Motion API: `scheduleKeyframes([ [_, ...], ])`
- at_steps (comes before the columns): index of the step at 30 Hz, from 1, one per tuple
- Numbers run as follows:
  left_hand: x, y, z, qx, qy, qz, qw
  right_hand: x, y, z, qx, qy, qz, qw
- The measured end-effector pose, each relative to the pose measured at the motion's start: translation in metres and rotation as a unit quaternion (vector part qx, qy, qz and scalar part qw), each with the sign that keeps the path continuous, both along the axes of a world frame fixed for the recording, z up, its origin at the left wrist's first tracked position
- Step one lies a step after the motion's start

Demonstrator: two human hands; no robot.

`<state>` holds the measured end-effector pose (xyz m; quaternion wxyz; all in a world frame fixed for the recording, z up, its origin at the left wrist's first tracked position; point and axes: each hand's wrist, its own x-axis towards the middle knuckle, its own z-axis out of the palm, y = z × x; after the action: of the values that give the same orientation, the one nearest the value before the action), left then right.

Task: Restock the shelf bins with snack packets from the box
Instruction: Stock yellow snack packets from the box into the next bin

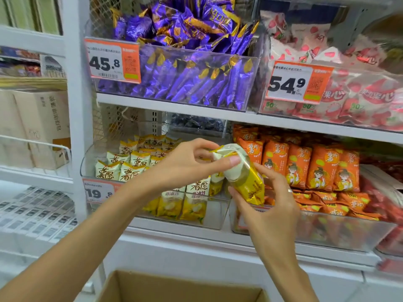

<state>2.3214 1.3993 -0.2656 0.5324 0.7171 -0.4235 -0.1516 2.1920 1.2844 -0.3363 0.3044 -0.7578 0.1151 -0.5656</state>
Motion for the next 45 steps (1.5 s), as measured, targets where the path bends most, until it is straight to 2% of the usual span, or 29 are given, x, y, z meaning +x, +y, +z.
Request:
scheduleKeyframes([
  [2,-0.002,-0.003,0.0,-0.014,-0.003,0.009,1.0,0.005,-0.004,-0.003,-0.038,-0.012,0.001,0.999],
  [8,0.0,-0.004,-0.005,-0.089,0.05,-0.047,0.994,0.012,-0.014,-0.007,-0.06,0.024,0.061,0.996],
  [11,0.017,-0.004,-0.002,-0.143,0.005,0.019,0.99,0.015,-0.024,-0.014,-0.085,0.122,0.059,0.987],
  [14,0.034,-0.009,-0.006,-0.161,-0.051,0.097,0.981,0.016,-0.038,-0.036,-0.091,0.214,-0.01,0.973],
  [19,0.044,-0.038,-0.03,-0.079,-0.066,0.082,0.991,0.019,-0.043,-0.06,-0.188,0.269,-0.112,0.938],
  [22,0.053,-0.054,-0.043,-0.006,-0.061,0.06,0.996,0.02,-0.042,-0.06,-0.194,0.272,-0.121,0.935],
  [25,0.056,-0.066,-0.05,0.054,-0.105,0.044,0.992,0.021,-0.042,-0.06,-0.198,0.277,-0.133,0.931],
  [29,0.056,-0.076,-0.057,0.137,-0.228,0.023,0.964,0.022,-0.042,-0.061,-0.192,0.284,-0.135,0.93],
  [32,0.058,-0.078,-0.067,0.203,-0.29,0.043,0.934,0.021,-0.042,-0.06,-0.191,0.281,-0.124,0.932],
  [34,0.056,-0.074,-0.067,0.19,-0.322,0.055,0.926,0.021,-0.041,-0.06,-0.187,0.272,-0.118,0.937],
  [37,0.059,-0.048,-0.065,0.127,-0.282,0.066,0.949,0.019,-0.037,-0.052,-0.151,0.199,-0.079,0.965],
  [40,0.067,-0.017,-0.078,0.146,-0.319,0.092,0.932,0.024,-0.029,-0.027,-0.187,0.13,-0.051,0.972],
  [42,0.07,-0.007,-0.085,0.166,-0.33,0.093,0.925,0.036,-0.025,-0.005,-0.259,0.163,-0.054,0.95],
  [43,0.07,-0.006,-0.086,0.174,-0.336,0.089,0.921,0.044,-0.024,0.005,-0.306,0.217,-0.065,0.925],
  [45,0.071,-0.007,-0.083,0.188,-0.345,0.08,0.916,0.061,-0.028,0.02,-0.385,0.391,-0.083,0.832],
])
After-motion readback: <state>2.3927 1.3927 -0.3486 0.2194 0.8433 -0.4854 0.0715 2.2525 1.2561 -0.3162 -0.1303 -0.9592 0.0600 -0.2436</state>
